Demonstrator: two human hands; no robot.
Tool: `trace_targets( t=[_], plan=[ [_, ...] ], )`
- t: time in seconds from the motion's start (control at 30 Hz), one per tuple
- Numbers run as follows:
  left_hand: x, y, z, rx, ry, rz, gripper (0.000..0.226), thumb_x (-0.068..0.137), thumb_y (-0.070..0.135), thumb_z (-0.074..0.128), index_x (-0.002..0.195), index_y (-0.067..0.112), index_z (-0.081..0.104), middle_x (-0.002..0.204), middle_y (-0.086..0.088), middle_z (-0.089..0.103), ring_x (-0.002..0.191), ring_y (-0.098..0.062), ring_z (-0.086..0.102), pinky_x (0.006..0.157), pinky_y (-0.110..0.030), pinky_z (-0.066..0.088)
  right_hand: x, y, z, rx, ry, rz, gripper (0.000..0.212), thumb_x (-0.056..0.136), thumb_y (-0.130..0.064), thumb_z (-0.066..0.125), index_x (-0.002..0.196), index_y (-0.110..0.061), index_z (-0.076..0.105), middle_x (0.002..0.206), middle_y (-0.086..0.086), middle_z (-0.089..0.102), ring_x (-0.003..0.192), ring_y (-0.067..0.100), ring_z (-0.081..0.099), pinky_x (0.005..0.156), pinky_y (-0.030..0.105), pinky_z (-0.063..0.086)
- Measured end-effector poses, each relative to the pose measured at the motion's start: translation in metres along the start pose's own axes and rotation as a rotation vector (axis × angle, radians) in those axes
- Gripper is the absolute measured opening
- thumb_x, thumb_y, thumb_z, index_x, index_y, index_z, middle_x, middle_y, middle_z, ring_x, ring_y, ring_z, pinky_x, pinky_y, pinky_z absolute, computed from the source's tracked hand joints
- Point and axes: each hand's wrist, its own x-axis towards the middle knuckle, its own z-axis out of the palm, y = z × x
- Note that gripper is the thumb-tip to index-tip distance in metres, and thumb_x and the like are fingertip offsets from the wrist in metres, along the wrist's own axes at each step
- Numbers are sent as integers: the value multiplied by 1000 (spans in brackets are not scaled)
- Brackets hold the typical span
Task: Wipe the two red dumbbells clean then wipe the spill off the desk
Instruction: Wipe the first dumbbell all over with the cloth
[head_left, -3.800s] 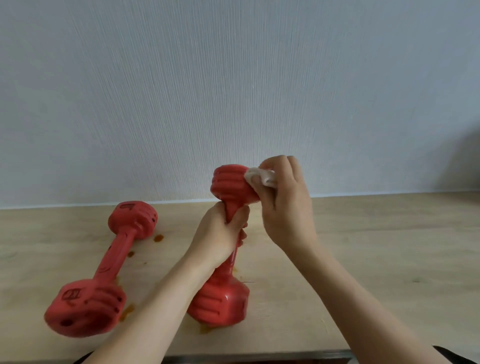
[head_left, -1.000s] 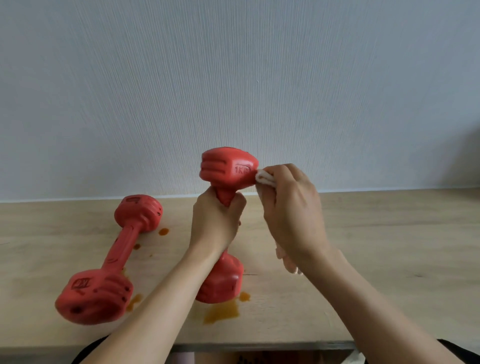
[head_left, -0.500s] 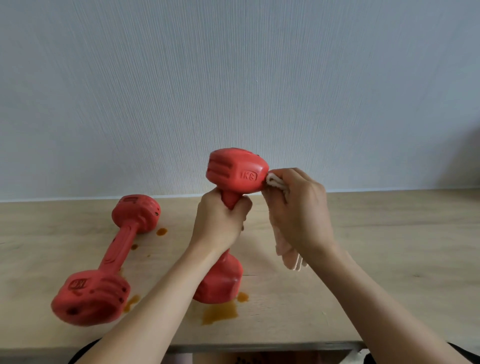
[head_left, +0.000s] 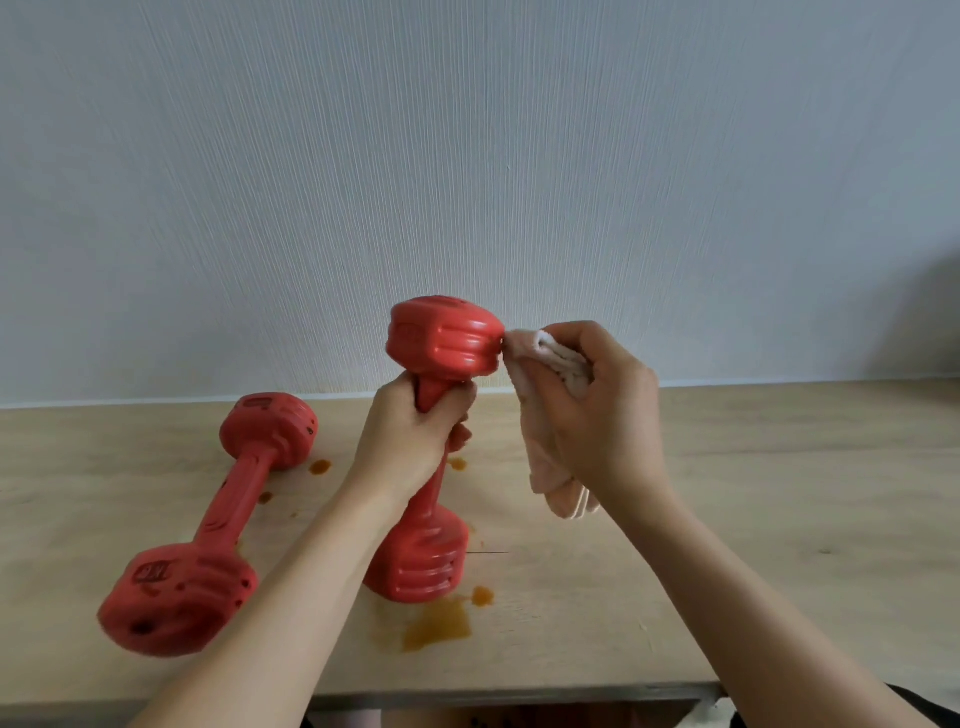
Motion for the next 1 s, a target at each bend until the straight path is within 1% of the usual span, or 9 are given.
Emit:
trace_targets(
  t=[0.1, 0.17, 0.23, 0.3, 0.4, 0.47, 0.6, 0.83, 1.0],
  plan=[
    [-1, 0, 3, 56, 44, 24, 19, 88, 16, 59, 69, 12, 57, 48, 5, 55, 43, -9, 56, 48, -21, 45, -3, -2, 6, -147, 31, -145, 9, 84, -16, 69, 86, -7, 65, 71, -2, 64, 64, 10, 56, 58, 16, 37],
    [-4, 1, 6, 105, 19, 71, 23, 87, 14, 58, 65, 11, 56, 44, 6, 53, 41, -7, 54, 46, -21, 45, -1, 5, 8, -158, 14, -88, 9, 83, -12, 68, 77, -12, 63, 65, -2, 61, 59, 5, 50, 55, 17, 33],
    [-8, 2, 10, 141, -40, 129, 25, 85, 9, 58, 60, 10, 54, 42, 6, 51, 40, -7, 52, 48, -23, 46, 1, 13, 10, -141, -3, 0, 36, 82, -6, 66, 61, -26, 45, 52, -10, 45, 51, 4, 43, 48, 17, 30],
    [-8, 3, 13, 152, -53, 140, 26, 84, 7, 58, 58, 9, 54, 41, 5, 50, 40, -8, 51, 48, -22, 46, 1, 15, 11, -134, 1, 21, 47, 82, -5, 64, 58, -30, 32, 48, -12, 35, 49, 4, 41, 46, 15, 28],
    [-2, 3, 11, 91, 29, 86, 29, 84, 12, 60, 55, 9, 54, 41, 3, 51, 38, -7, 50, 45, -17, 41, -3, 4, 9, -162, 36, -110, 20, 86, -9, 64, 69, -19, 59, 62, -10, 54, 57, 0, 46, 55, 14, 32],
    [-1, 3, 10, 61, 70, 65, 28, 83, 12, 60, 56, 8, 54, 42, 0, 52, 37, -6, 50, 43, -15, 40, -4, -5, 7, -213, 51, -233, 9, 84, -3, 64, 89, -9, 69, 81, 1, 67, 73, 13, 59, 66, 21, 42],
    [-5, 5, 15, 99, 43, 91, 27, 84, 9, 61, 59, 1, 55, 43, 0, 51, 35, -3, 48, 43, -13, 38, 0, 1, 5, -326, 57, -291, 11, 83, -3, 61, 90, -4, 69, 85, 9, 68, 75, 30, 61, 68, 31, 43],
    [-9, 8, 12, 65, -112, 90, 32, 85, 5, 59, 54, 7, 53, 38, 3, 48, 38, -7, 46, 52, -29, 48, 7, 19, 1, -245, -48, -202, 11, 80, -2, 60, 70, -5, 59, 68, 4, 58, 60, 26, 51, 58, 27, 33],
    [-5, 10, 8, -13, 9, 7, 31, 85, 7, 57, 54, 7, 52, 39, 1, 48, 35, -8, 45, 42, -15, 39, -9, -1, 6, -346, -13, -320, 12, 79, 4, 66, 87, -4, 68, 83, 8, 68, 73, 29, 60, 66, 26, 39]
  ],
)
